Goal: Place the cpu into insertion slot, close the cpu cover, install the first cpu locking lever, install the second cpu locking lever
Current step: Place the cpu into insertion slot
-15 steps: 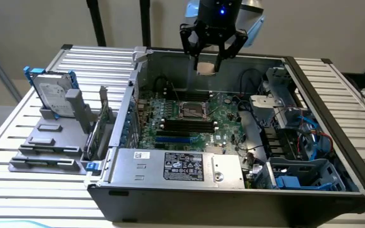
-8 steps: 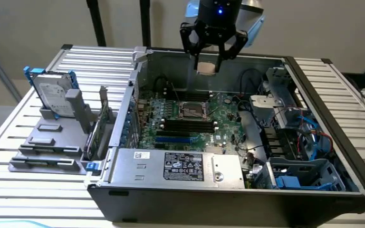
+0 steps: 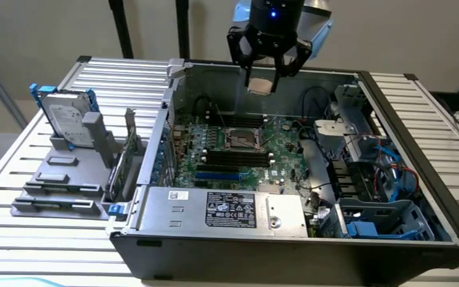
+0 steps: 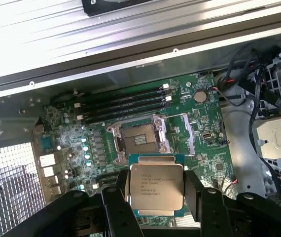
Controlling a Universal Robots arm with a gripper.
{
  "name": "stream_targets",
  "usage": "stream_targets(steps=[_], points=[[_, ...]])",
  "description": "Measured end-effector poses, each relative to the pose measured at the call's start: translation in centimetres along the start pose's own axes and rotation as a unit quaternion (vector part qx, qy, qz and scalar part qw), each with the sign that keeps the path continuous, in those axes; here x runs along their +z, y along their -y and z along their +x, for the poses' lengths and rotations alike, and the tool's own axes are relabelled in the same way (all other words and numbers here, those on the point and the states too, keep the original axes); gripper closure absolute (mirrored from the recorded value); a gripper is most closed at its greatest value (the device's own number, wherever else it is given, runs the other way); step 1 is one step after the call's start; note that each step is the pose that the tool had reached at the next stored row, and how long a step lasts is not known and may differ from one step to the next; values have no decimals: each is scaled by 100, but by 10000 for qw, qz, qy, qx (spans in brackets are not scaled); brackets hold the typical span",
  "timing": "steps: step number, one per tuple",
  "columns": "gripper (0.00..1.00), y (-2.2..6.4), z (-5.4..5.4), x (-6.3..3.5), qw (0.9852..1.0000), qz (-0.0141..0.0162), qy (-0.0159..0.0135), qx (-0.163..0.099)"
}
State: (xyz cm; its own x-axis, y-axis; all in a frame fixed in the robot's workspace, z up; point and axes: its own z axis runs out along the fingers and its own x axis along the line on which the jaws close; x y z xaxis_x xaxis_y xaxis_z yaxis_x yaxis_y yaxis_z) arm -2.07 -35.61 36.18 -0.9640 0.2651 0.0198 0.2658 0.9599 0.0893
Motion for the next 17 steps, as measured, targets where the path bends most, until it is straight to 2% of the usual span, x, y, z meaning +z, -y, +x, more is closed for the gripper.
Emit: stream_targets(steps=[4, 9, 13, 17], points=[[46, 0, 0, 1, 9994, -7, 32, 351], [46, 0, 0, 2, 9968, -15, 71, 797], [46, 0, 0, 4, 9933, -22, 103, 1154], [46, 1, 0, 6, 9886, -29, 135, 1502]])
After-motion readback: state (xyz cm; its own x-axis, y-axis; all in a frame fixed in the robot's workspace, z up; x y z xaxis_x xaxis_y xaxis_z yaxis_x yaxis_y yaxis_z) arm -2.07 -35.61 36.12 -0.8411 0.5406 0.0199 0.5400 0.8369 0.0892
